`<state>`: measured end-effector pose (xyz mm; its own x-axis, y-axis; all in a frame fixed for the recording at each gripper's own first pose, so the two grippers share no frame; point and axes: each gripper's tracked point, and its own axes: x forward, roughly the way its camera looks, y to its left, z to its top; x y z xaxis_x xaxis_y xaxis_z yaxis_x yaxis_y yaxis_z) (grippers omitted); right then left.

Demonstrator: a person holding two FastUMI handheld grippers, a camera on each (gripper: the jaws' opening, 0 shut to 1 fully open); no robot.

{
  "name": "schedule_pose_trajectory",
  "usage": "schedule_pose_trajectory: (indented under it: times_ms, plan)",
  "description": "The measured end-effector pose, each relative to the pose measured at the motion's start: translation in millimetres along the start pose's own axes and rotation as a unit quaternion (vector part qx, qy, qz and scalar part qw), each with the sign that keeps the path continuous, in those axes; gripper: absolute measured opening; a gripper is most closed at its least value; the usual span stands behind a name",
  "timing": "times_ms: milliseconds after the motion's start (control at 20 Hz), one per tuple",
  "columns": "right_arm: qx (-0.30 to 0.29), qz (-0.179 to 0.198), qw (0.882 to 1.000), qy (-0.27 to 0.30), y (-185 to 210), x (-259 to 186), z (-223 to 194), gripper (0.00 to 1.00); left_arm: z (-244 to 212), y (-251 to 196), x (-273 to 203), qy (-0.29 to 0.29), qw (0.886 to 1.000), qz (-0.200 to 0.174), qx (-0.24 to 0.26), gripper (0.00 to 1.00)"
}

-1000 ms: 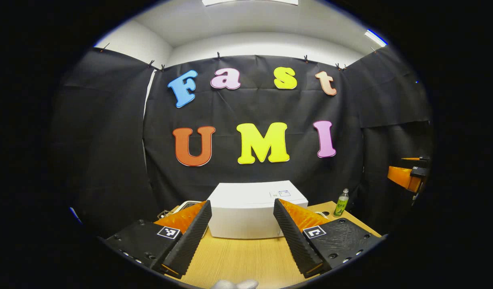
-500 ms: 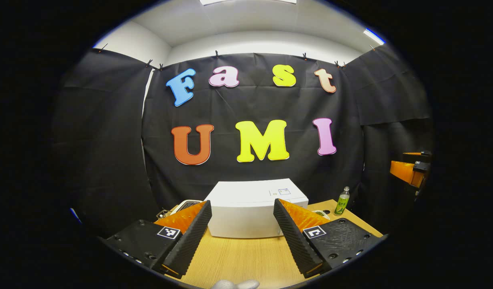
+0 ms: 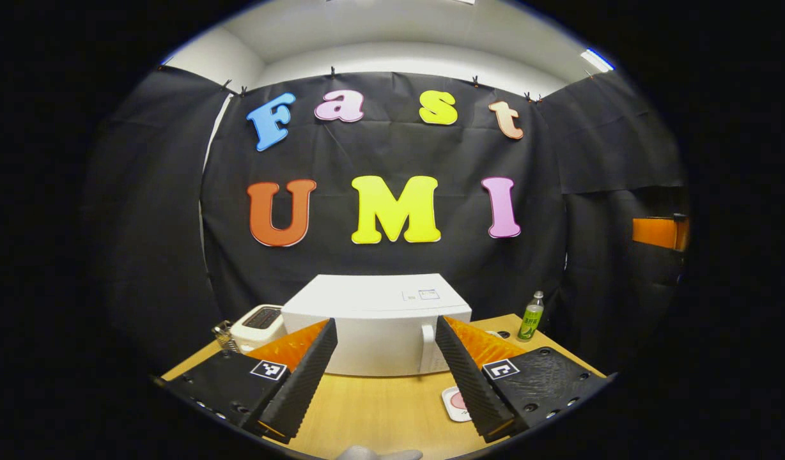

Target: Open the microwave oven with the left hand, put the food in, and close the microwave oven.

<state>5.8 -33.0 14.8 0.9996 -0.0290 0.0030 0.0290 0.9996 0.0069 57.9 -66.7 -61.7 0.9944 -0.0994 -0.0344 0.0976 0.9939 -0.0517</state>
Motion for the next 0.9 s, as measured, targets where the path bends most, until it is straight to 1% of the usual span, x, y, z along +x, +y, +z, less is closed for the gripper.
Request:
schedule_pose_trajectory:
  times_ms: [100, 150, 200, 250, 300, 350, 400, 450, 500, 550, 600, 650, 700, 750, 800, 850, 900]
  plan:
    - [-0.008, -0.009, 1.000, 0.006, -8, -1, 0, 1.00, -19, -16, 21, 0.004, 1.000, -0.014, -0.003, 0.95]
    - [-0.010, -0.011, 1.000, 0.009, -10, -2, 1, 0.92, -31, -23, 31, 0.016, 1.000, -0.018, -0.003, 1.00]
    - [-0.015, -0.014, 1.000, 0.013, -13, -4, 0, 1.00, -40, -31, 41, 0.021, 0.999, -0.025, -0.002, 0.95]
    - [-0.019, -0.018, 1.000, 0.014, -16, -5, 1, 1.00, -47, -36, 51, 0.018, 0.999, -0.027, 0.001, 0.96]
    - [-0.022, -0.023, 0.999, 0.015, -20, -6, 2, 0.92, -55, -40, 63, 0.020, 0.999, -0.026, 0.006, 0.95]
    - [-0.024, -0.025, 0.999, 0.018, -22, -8, 1, 1.00, -63, -42, 75, 0.019, 0.999, -0.027, 0.010, 0.94]
    - [-0.026, -0.027, 0.999, 0.022, -23, -9, 0, 1.00, -73, -45, 87, 0.021, 0.999, -0.025, 0.014, 0.94]
    - [-0.030, -0.031, 0.999, 0.026, -26, -11, -3, 0.92, -82, -47, 101, 0.025, 0.999, -0.023, 0.021, 0.94]
    - [-0.034, -0.033, 0.998, 0.028, -30, -13, -4, 0.92, -93, -47, 115, 0.030, 0.999, -0.018, 0.025, 0.94]
    - [-0.036, -0.037, 0.998, 0.032, -34, -14, -6, 1.00, -104, -46, 126, 0.041, 0.999, -0.013, 0.025, 0.94]
    - [-0.037, -0.042, 0.998, 0.037, -39, -15, -9, 1.00, -111, -48, 139, 0.043, 0.999, -0.014, 0.027, 0.95]
    - [-0.037, -0.049, 0.997, 0.044, -45, -16, -13, 0.92, -119, -50, 150, 0.050, 0.998, -0.015, 0.029, 1.00]
    - [-0.036, -0.054, 0.997, 0.048, -50, -17, -14, 1.00, -128, -51, 160, 0.056, 0.998, -0.016, 0.033, 0.94]
    - [-0.037, -0.061, 0.996, 0.052, -54, -17, -16, 0.92, -134, -54, 168, 0.058, 0.997, -0.020, 0.035, 0.94]
    - [-0.039, -0.066, 0.995, 0.056, -58, -17, -18, 1.00, -141, -56, 175, 0.061, 0.997, -0.024, 0.036, 0.93]
    - [-0.042, -0.071, 0.995, 0.058, -60, -17, -19, 0.92, -146, -58, 181, 0.065, 0.997, -0.023, 0.036, 0.91]
    - [-0.044, -0.074, 0.995, 0.060, -62, -17, -20, 0.92, -150, -60, 186, 0.064, 0.997, -0.026, 0.034, 0.85]
